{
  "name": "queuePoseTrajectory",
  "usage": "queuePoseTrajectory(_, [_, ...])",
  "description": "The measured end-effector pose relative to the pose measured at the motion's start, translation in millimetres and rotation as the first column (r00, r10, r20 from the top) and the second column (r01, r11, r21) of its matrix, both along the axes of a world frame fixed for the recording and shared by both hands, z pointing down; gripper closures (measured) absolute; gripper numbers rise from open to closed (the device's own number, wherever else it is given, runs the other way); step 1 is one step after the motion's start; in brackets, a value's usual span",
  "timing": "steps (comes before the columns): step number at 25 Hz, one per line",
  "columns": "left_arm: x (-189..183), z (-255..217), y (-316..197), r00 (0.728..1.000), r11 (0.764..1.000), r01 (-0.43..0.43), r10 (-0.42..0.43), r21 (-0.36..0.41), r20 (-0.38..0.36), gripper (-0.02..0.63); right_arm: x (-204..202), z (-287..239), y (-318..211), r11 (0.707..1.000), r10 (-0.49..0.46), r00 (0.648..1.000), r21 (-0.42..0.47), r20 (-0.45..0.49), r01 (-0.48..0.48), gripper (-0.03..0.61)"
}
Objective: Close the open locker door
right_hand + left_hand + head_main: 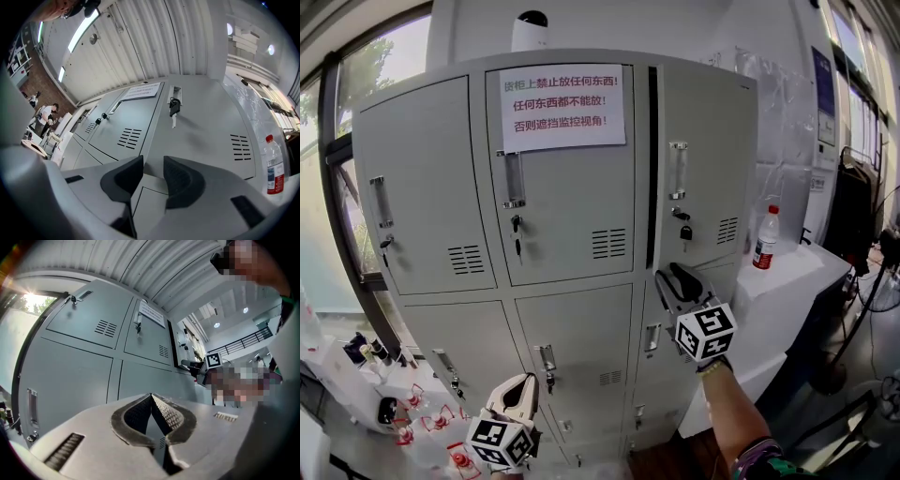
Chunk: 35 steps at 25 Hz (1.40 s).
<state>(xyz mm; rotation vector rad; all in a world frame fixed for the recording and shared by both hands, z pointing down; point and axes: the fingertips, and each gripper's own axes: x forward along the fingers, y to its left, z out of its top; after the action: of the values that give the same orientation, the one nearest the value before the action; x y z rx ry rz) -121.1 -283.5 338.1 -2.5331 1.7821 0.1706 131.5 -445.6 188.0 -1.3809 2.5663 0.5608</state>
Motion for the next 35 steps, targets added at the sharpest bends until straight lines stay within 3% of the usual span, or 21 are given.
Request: queuePoseTrajectory(35, [-22,11,-14,0.999,0.999,0.042,-0.043,-0.027,-0.013,0.591,-12,14,-40,1.000,-0.012,0.998,-0.019,0.056,0.013,0.546])
